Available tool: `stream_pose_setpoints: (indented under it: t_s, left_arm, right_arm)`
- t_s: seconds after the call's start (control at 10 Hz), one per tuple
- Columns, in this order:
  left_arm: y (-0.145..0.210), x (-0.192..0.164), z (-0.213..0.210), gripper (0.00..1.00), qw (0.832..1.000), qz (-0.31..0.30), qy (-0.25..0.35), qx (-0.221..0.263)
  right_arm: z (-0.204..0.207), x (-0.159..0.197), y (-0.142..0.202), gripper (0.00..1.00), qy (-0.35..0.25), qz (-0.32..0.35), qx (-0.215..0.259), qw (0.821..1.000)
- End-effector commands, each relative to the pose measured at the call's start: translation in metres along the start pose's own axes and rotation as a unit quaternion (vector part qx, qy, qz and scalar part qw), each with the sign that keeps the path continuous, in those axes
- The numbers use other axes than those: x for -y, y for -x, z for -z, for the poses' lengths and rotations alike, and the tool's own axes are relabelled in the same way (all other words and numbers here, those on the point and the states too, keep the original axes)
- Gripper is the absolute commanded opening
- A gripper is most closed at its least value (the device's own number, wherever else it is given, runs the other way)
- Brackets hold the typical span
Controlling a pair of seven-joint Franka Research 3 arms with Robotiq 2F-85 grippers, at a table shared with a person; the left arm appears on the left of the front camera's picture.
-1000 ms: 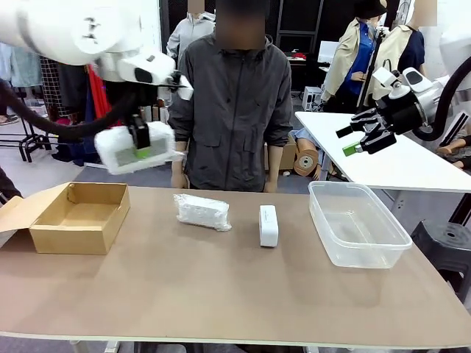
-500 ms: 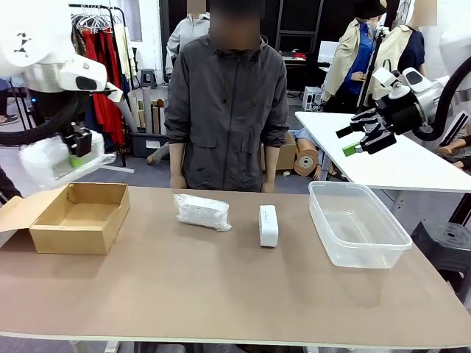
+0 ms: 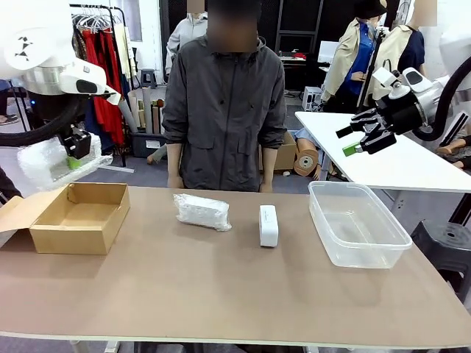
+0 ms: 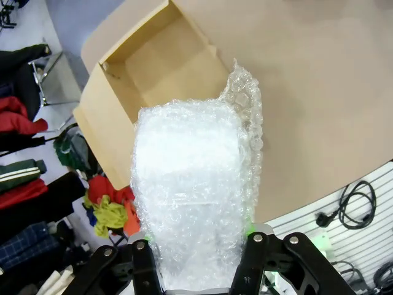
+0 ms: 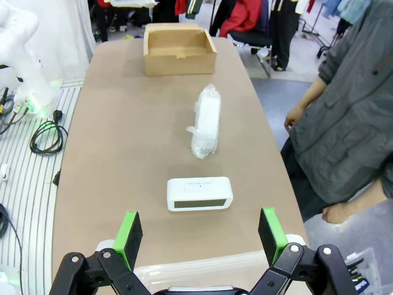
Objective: Separate and place wrapped and unwrapped clocks.
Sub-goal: If the picked Digital clock is wrapped, place it in the Package Box ; if not, place it in the Organizing box.
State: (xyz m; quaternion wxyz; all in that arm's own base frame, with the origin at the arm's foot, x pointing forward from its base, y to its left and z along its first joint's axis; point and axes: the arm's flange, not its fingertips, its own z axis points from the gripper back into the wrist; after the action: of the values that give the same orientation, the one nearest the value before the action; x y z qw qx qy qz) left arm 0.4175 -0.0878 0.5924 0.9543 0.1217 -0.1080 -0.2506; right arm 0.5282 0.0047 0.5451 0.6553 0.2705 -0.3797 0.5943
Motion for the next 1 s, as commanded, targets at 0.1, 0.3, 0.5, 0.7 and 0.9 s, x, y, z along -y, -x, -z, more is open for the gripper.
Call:
stream_pose_setpoints:
  t_s: [0.1, 0.3, 0.5, 0.7, 0.9]
  left_arm:
    - [0.002, -0.004, -0.002, 0.00, 1.000, -0.002, 0.004, 0.004]
    - [-0.017, -0.007, 0.017, 0.00, 0.999, -0.037, -0.012, -0.013]
    - [-0.036, -0.032, 0.048, 0.00, 0.995, -0.095, -0.034, -0.012]
    - [-0.041, -0.053, 0.076, 0.00, 0.994, -0.107, -0.005, 0.002]
    - [-0.049, -0.082, 0.106, 0.00, 0.991, -0.129, -0.025, 0.030]
  right_arm:
    - [0.000, -0.002, -0.002, 1.00, 0.000, -0.002, 0.001, 1.000]
    - [0.000, -0.002, -0.002, 1.00, 0.000, -0.002, 0.001, 1.000]
    - [0.000, -0.002, -0.002, 1.00, 0.000, -0.002, 0.001, 1.000]
    - [0.000, -0.002, -0.002, 1.00, 0.000, -0.002, 0.001, 1.000]
    - [0.000, -0.002, -0.002, 1.00, 0.000, -0.002, 0.001, 1.000]
